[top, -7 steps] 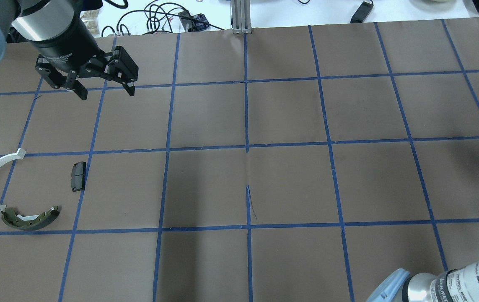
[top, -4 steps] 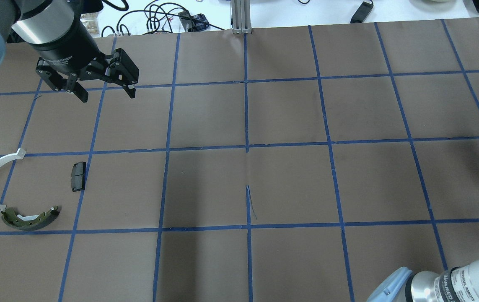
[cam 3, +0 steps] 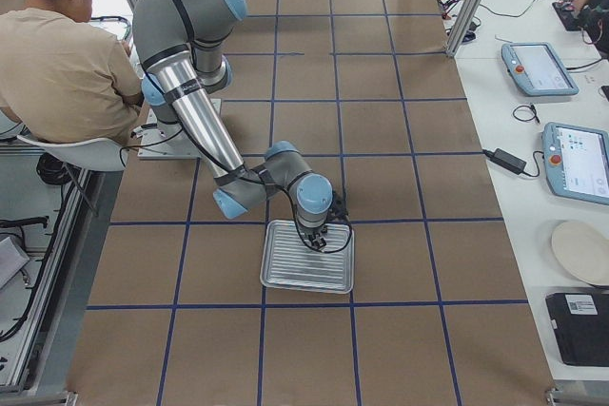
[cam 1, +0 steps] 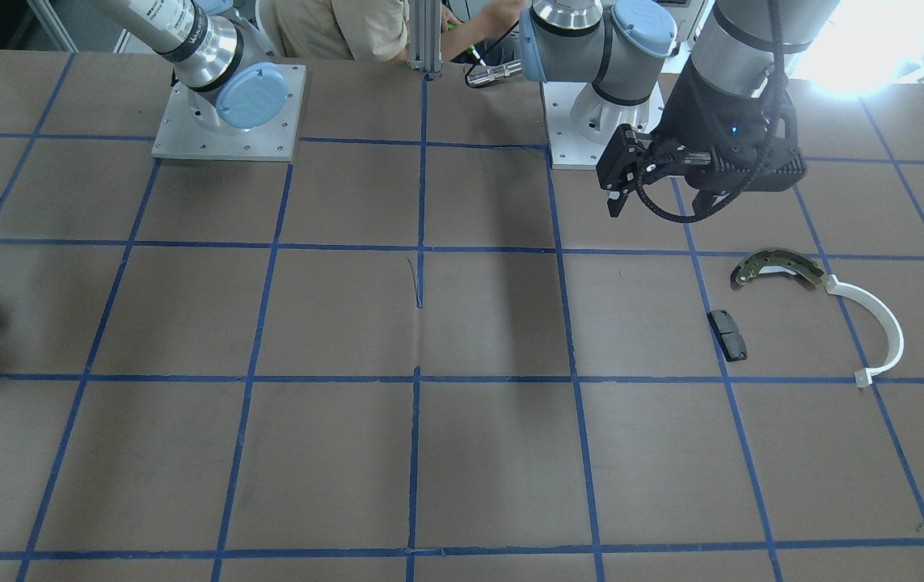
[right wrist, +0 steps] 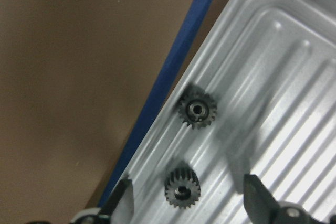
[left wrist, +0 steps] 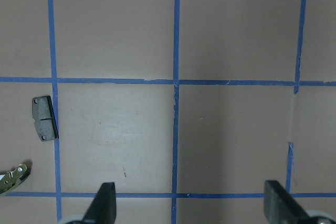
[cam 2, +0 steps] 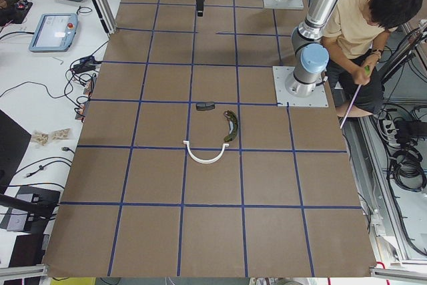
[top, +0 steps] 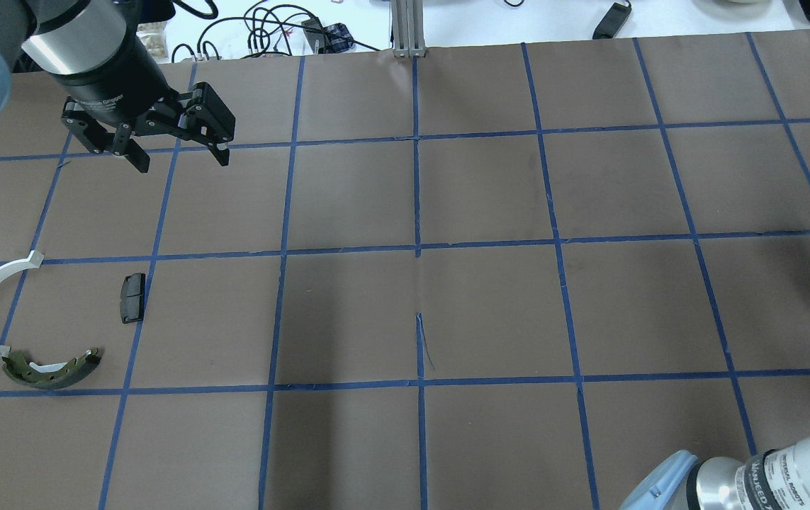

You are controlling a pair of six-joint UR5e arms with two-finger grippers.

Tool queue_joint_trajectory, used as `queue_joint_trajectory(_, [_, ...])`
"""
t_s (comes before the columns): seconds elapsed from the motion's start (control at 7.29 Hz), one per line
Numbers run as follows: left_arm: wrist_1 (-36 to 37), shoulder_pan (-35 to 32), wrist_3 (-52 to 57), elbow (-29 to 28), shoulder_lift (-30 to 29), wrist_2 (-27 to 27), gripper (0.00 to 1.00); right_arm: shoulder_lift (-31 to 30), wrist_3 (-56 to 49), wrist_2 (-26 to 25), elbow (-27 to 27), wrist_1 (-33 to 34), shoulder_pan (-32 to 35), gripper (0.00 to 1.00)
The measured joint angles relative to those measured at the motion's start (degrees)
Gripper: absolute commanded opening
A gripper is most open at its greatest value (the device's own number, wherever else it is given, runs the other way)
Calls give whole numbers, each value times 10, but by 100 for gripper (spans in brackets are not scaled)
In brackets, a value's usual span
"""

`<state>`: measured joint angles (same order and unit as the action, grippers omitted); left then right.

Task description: Place bearing gear from tray to pile

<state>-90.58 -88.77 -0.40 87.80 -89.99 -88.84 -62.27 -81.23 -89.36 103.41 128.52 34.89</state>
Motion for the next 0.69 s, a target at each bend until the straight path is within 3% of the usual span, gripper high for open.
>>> queue_joint_trajectory(0.27, [1, 0, 1, 0, -1, 0, 100, 0, -1, 0, 0, 0, 0, 3])
queue_joint_trajectory(0.69, [2, 0, 1, -1, -2, 1, 100, -18, 5, -8, -3, -8, 1, 5])
